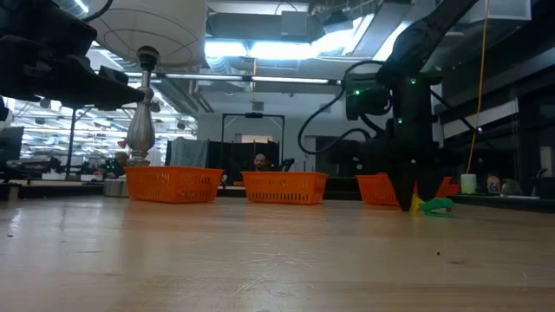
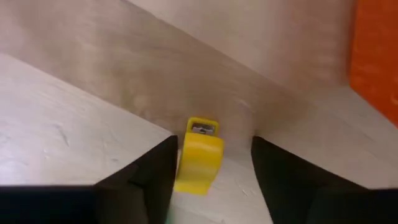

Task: Pick and place Stapler, Stapler remover, tape
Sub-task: Put the yellow stapler into the middle orange bin, then put the green stapler into the middle orange bin

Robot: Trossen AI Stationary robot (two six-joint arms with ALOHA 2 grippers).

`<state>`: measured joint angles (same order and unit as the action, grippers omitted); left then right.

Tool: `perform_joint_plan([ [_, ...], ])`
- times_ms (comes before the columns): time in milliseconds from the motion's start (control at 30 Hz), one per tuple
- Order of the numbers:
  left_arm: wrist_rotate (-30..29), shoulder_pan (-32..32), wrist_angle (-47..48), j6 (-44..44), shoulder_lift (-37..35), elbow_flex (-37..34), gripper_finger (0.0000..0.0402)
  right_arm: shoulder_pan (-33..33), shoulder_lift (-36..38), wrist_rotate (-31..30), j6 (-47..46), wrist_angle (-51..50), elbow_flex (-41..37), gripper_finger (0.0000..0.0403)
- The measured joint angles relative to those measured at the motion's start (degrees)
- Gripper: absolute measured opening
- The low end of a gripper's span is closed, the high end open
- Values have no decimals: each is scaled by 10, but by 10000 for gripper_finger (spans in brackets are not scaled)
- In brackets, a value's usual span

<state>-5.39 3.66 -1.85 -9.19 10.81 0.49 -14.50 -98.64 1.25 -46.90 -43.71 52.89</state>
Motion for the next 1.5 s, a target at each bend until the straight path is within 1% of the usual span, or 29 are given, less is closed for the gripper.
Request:
perform_joint_plan([
  [100,0,0,0,0,0,0,81,3,-1,-1,9,2,0,171],
  [300,0,0,0,0,0,0,78,3,0,0,26,3,0,78],
  [333,0,0,0,0,0,0,78,3,0,1,34,4,0,73],
  [467,0,0,0,0,0,0,79,3,-3,5,67,2,14,73],
  [600,0,0,0,0,0,0,81,3,-2,7,103,15,54,73],
  [733,0,0,0,0,0,0,81,3,-2,5,139,48,95,91],
  [800,0,0,0,0,0,0,79,3,-2,3,162,61,114,92],
  [1000,0,0,0,0,0,0,78,0,-2,-46,238,140,163,76],
  [1100,0,0,0,0,0,0,80,-7,-1,-60,273,194,170,81],
  [1233,0,0,0,0,0,0,81,-16,-1,-62,300,242,171,104],
  [1367,0,0,0,0,0,0,82,-19,-1,-65,311,254,171,115],
  [1500,0,0,0,0,0,0,80,-18,-1,-105,309,254,171,117],
])
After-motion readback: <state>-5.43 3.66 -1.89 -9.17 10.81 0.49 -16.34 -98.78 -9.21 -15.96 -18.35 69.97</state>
